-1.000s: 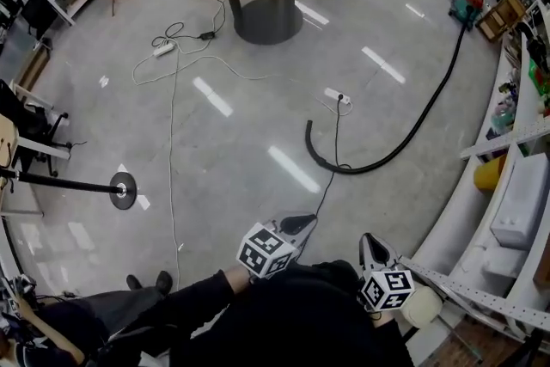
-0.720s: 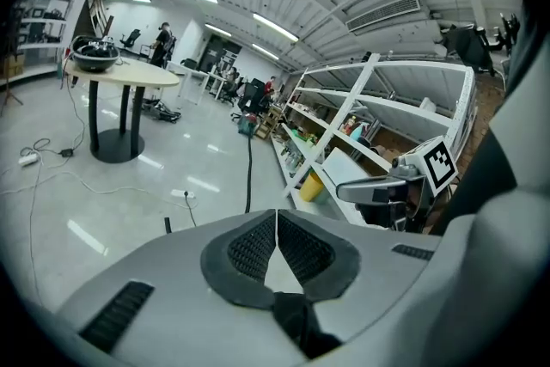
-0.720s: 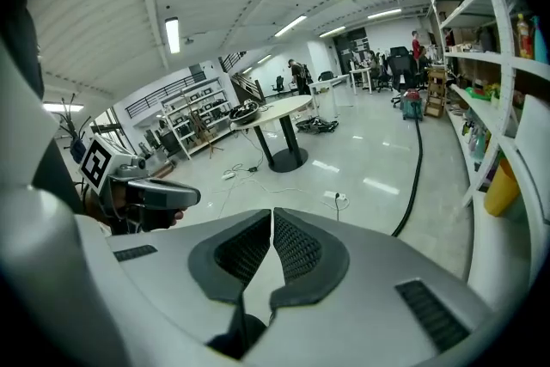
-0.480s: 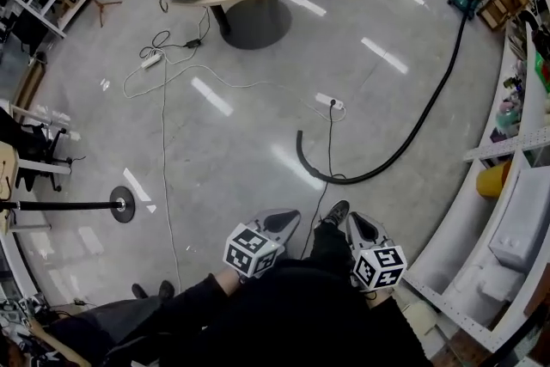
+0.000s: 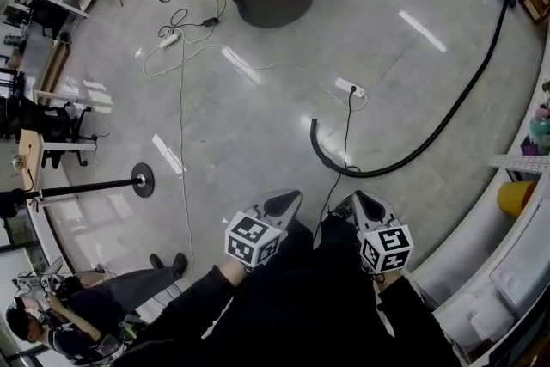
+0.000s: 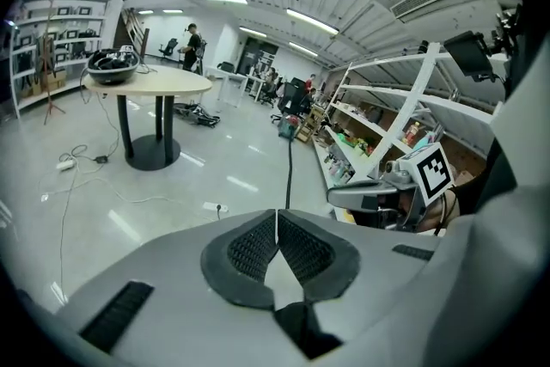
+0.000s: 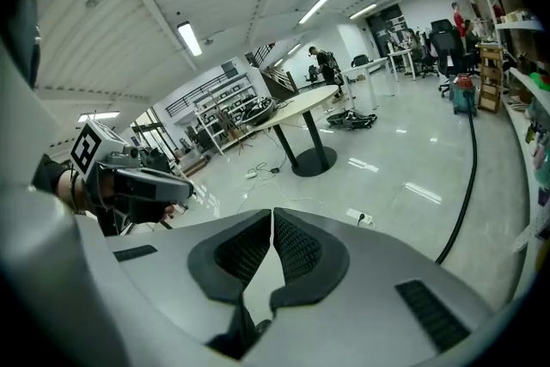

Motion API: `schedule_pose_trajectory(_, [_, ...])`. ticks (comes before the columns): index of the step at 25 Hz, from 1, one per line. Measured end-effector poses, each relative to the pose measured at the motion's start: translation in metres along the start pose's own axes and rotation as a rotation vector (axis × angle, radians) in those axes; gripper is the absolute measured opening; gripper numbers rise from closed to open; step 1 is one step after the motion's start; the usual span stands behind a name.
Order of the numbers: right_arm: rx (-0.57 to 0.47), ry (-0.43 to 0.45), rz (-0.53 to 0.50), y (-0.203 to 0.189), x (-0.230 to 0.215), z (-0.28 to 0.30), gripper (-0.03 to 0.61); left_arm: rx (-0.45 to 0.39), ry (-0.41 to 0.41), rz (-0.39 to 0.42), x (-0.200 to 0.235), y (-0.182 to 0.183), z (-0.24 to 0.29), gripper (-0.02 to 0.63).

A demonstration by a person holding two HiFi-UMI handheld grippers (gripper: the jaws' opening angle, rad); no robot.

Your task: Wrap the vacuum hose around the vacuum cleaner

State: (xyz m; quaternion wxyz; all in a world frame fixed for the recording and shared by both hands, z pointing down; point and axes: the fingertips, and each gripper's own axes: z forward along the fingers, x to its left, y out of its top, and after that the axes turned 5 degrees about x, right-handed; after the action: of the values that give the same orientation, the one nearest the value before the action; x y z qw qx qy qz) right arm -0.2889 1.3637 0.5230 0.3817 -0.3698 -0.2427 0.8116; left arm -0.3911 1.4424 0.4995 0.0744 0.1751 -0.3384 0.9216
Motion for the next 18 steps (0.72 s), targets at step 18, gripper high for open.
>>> schedule_pose_trajectory(18, [0.084, -0.134, 0.119, 0.037, -0.024, 0.126, 0.020, 0.170, -0.234, 0.143, 0.119, 0.033, 0.116, 0.023])
